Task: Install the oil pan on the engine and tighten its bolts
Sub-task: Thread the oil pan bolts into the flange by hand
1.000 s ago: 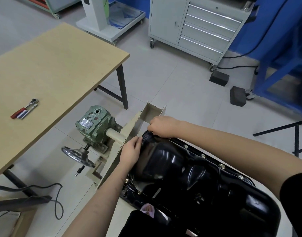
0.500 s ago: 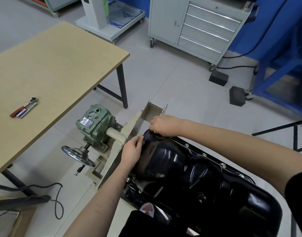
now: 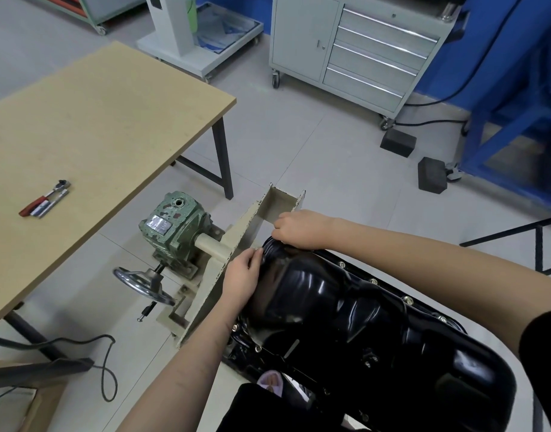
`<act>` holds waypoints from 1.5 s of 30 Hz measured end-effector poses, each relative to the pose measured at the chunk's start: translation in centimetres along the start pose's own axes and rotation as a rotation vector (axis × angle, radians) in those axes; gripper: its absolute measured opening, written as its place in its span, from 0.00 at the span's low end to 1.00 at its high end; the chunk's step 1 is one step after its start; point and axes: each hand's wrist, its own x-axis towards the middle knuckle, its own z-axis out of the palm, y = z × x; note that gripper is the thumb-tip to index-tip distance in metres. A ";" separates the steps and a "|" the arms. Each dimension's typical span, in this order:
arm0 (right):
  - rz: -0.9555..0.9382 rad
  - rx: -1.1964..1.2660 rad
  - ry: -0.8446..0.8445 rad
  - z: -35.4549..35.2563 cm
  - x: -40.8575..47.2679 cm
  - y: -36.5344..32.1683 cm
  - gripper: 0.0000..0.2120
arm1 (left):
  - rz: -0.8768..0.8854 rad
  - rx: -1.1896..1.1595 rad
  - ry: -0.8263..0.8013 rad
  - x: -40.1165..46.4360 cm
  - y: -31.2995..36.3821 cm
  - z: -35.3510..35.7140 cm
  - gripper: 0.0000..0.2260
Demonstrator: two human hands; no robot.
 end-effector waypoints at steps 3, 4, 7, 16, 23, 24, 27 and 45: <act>-0.007 0.003 0.007 -0.1 -0.2 0.1 0.11 | -0.002 -0.007 -0.003 0.0 0.0 0.0 0.18; -0.004 0.009 0.006 -0.1 -0.2 0.2 0.11 | -0.002 -0.009 -0.005 0.0 -0.1 0.0 0.18; 0.001 0.010 0.008 -0.1 -0.1 0.2 0.10 | 0.001 -0.005 -0.003 0.0 -0.1 0.0 0.18; 0.032 -0.026 0.020 0.5 0.5 -0.1 0.11 | 0.005 -0.009 0.007 0.1 -0.1 0.1 0.19; 0.041 0.015 0.035 0.5 0.2 -0.1 0.11 | 0.012 -0.018 0.011 0.0 -0.2 0.1 0.19; 0.039 0.020 0.038 0.5 0.2 -0.1 0.11 | 0.012 -0.017 0.009 0.0 -0.2 0.1 0.19; 0.037 0.035 0.038 0.4 0.0 -0.1 0.11 | 0.007 -0.014 0.001 0.0 -0.2 0.0 0.18; 0.042 -0.013 0.000 0.1 0.3 -0.3 0.11 | 0.013 0.005 0.012 0.3 0.0 0.0 0.19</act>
